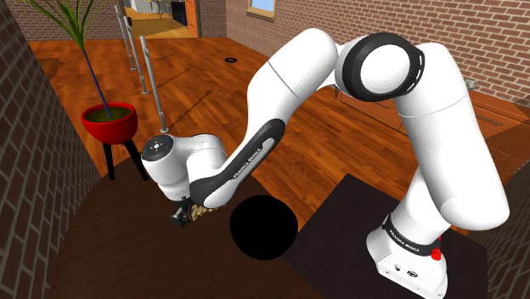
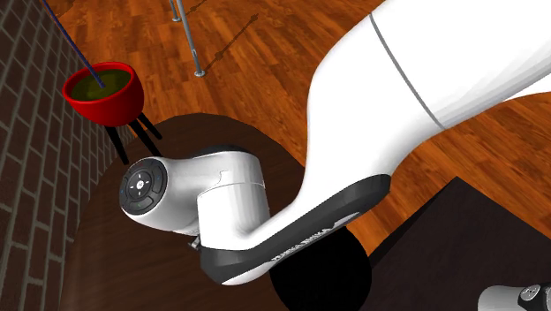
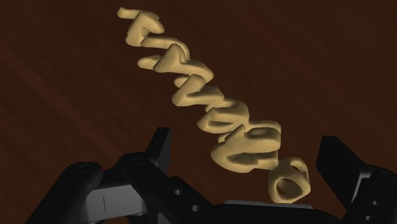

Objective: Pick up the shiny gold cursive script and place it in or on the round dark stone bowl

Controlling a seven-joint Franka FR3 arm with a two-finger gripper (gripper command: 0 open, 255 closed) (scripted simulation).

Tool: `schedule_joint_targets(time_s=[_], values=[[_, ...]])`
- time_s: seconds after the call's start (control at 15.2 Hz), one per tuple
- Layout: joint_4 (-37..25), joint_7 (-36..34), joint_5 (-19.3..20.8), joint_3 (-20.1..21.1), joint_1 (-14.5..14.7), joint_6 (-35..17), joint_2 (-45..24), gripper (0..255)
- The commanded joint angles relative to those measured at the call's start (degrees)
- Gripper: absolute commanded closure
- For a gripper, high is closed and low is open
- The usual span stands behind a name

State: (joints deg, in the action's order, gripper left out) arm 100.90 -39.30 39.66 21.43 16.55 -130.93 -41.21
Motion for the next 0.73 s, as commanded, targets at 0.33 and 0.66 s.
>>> schedule_joint_targets(time_s=[0.33,0.66], values=[[-0.31,-0.55,1.11,-0.94,0.14,-1.59,-1.88,0],[-0.31,-0.55,1.11,-0.94,0.14,-1.59,-1.87,255]])
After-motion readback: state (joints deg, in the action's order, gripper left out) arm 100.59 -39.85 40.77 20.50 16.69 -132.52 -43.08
